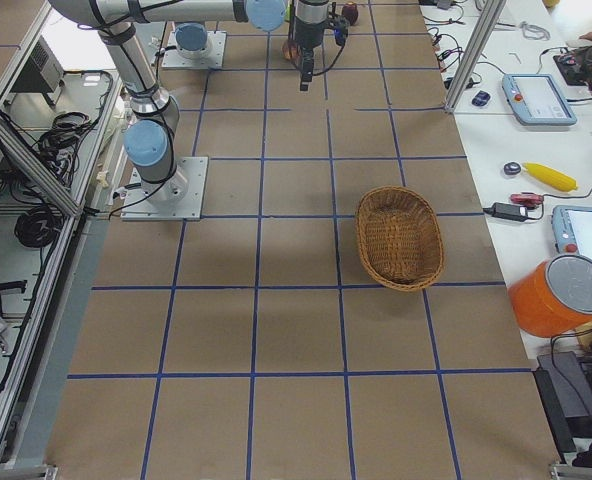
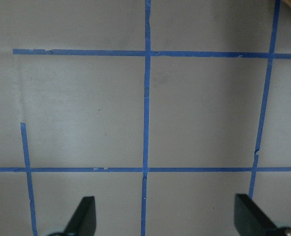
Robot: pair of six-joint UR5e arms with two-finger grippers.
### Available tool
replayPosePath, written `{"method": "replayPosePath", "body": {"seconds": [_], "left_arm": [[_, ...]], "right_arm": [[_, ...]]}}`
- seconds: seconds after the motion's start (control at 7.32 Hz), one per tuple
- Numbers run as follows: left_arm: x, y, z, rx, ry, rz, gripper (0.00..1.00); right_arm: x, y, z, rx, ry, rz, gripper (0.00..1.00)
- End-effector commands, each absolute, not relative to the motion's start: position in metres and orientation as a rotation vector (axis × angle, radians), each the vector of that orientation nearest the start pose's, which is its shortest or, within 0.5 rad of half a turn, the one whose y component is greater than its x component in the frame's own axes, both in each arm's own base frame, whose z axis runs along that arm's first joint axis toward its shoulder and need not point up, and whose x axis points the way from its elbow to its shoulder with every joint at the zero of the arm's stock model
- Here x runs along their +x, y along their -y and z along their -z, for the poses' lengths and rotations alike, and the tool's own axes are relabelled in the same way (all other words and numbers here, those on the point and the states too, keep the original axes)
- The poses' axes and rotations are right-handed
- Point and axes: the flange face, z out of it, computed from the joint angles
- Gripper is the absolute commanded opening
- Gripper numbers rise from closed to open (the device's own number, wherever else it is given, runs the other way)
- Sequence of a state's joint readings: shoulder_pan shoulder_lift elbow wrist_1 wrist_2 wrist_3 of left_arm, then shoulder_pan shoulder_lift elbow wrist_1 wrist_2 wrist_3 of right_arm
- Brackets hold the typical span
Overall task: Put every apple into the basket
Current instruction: 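Carry the red apple to the table center and open the left gripper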
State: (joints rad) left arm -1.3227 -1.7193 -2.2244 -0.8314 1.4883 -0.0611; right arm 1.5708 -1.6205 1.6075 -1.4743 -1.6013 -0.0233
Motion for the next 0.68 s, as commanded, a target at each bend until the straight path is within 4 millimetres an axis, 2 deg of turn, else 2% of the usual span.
{"method": "replayPosePath", "body": {"seconds": [0.0,0.14,0.27,0.41,0.55], "left_arm": [[-0.043,0.471,-0.217,-0.474,-3.190,-0.016,0.00],[-0.081,0.484,-0.234,-0.532,-3.187,0.002,0.00],[-0.137,0.491,-0.242,-0.626,-3.188,-0.044,0.00],[-0.194,0.501,-0.252,-0.664,-3.276,-0.066,0.00],[-0.228,0.514,-0.251,-0.713,-3.297,-0.092,0.00]], "right_arm": [[0.131,0.463,-0.484,-0.040,-3.159,-0.134,1.00],[0.131,0.464,-0.484,-0.055,-3.158,-0.134,1.00],[0.131,0.464,-0.485,-0.055,-3.157,-0.124,1.00],[0.131,0.465,-0.485,-0.054,-3.158,-0.115,1.00],[0.130,0.466,-0.485,-0.052,-3.158,-0.105,1.00]]}}
